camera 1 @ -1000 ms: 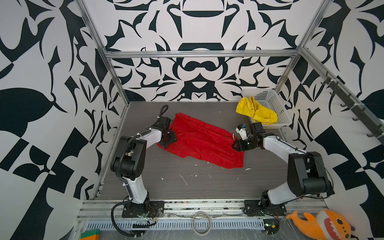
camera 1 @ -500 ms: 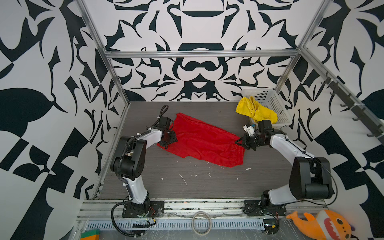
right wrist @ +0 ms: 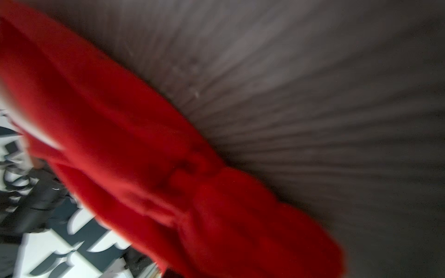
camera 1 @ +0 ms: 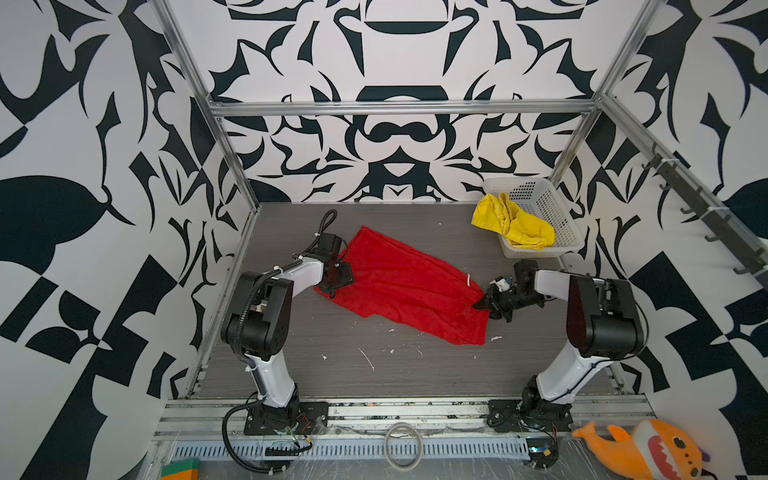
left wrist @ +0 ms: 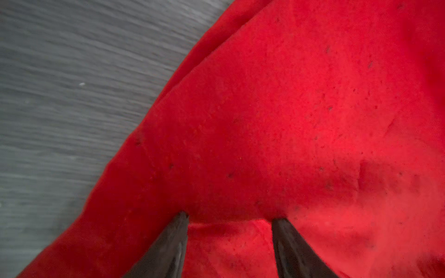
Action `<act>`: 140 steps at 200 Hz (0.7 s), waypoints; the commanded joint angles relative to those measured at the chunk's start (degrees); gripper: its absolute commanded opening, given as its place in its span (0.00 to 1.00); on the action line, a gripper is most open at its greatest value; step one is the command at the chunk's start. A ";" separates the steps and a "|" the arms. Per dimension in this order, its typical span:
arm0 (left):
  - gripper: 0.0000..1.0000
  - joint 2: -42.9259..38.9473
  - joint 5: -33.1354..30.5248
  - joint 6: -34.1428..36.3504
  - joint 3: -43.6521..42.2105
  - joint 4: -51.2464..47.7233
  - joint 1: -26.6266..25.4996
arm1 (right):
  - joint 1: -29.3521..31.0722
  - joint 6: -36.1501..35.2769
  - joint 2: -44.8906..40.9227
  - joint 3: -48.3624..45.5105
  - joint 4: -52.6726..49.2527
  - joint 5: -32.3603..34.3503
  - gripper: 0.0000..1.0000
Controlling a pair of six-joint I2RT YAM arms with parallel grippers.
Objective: Fold and stack the shorts
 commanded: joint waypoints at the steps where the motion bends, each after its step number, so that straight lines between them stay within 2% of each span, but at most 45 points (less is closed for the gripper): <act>1: 0.61 -1.83 -0.12 -0.09 1.05 -2.79 -0.01 | -0.08 -0.41 -3.42 2.77 -1.01 8.49 0.43; 12: 0.63 -3.32 1.00 -0.20 1.93 -3.08 -0.01 | -0.15 -1.05 -7.20 4.75 -4.38 11.60 0.47; 41: 0.66 -5.96 5.44 -0.29 5.81 -3.66 -0.04 | -0.07 -3.20 -17.87 11.32 -14.75 21.40 0.50; 61: 0.66 -5.89 9.30 -0.38 7.87 -1.67 -0.27 | 1.00 -3.07 -24.22 13.09 -17.57 26.23 0.50; 75: 0.65 -4.54 12.24 -0.52 9.17 0.32 -0.51 | 4.20 -1.97 -27.54 12.79 -17.86 28.74 0.50; 87: 0.64 -2.40 13.74 -0.55 10.93 1.03 -0.89 | 8.45 -0.47 -29.70 11.34 -15.61 29.35 0.49; 107: 0.63 2.00 14.80 -0.33 14.55 2.55 -2.00 | 17.66 4.40 -31.17 6.07 -5.19 28.37 0.48; 125: 0.63 6.30 16.21 -0.64 17.80 5.05 -2.55 | 24.18 8.59 -28.99 1.40 4.86 26.92 0.47; 140: 0.62 10.45 17.11 -1.08 21.52 5.79 -2.56 | 26.72 10.45 -25.93 -1.25 9.91 27.28 0.47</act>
